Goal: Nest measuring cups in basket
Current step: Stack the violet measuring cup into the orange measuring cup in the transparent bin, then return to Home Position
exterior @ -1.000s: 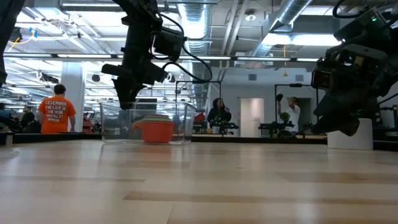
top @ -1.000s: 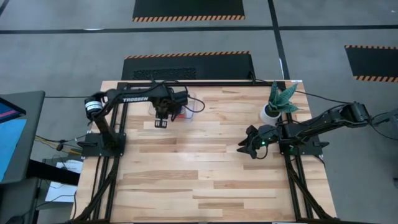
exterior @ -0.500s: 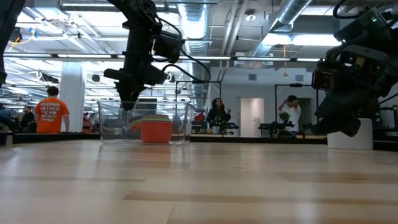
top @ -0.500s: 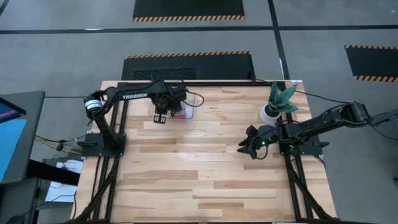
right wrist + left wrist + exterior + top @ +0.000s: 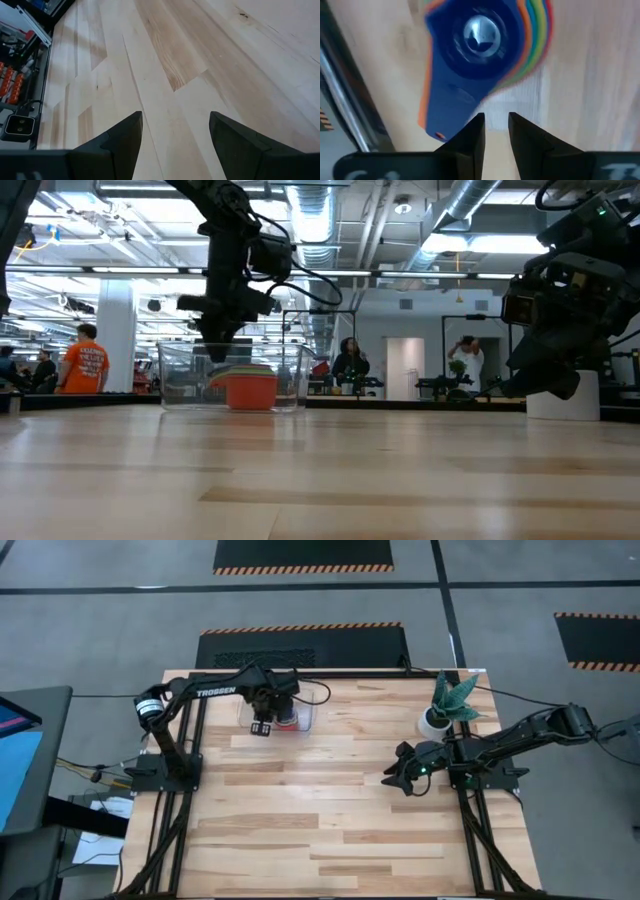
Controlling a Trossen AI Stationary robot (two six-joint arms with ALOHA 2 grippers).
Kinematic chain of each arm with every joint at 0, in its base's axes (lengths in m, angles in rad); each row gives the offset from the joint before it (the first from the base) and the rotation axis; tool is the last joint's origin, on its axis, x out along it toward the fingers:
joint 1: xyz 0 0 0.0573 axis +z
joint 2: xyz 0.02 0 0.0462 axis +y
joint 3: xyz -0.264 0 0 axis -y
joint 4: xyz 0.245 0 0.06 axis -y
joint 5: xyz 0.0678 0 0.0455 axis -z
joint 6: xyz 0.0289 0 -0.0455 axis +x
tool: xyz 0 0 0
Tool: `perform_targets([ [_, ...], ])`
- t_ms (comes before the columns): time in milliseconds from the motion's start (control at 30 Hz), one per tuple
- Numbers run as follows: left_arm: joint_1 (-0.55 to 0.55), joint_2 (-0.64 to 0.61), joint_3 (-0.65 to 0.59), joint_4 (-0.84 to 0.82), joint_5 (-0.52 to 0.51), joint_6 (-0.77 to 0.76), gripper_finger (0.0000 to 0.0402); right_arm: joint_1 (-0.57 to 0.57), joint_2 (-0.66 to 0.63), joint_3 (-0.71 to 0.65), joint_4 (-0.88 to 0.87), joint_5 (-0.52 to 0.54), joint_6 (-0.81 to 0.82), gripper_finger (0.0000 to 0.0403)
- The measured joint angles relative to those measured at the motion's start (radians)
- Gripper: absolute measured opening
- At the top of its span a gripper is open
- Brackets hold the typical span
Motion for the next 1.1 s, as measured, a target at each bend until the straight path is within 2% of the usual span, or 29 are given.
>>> perform_targets([
  [233, 0.002, 0.0, -0.05, 0.002, -0.002, 0.026, 0.0075, 0.0, 0.0, 0.0, 0.0, 0.0, 0.0, 0.0255],
  [500, 0.009, 0.0, -0.088, 0.111, -0.077, 0.041, 0.0075, 0.0, 0.0, 0.0, 0.0, 0.0, 0.0, 0.0255],
  [700, 0.02, 0.0, -0.088, 0.102, -0.1, 0.037, 0.0075, 0.0, 0.0, 0.0, 0.0, 0.0, 0.001, 0.0255],
  [900, 0.006, 0.0, -0.015, -0.143, -0.104, -0.099, 0.0075, 0.0, 0.0, 0.0, -0.001, -0.001, 0.037, 0.0255],
  [1100, -0.072, 0.0, 0.216, -0.48, -0.104, -0.475, 0.0075, 0.0, 0.0, 0.0, 0.002, -0.002, 0.108, 0.0255],
])
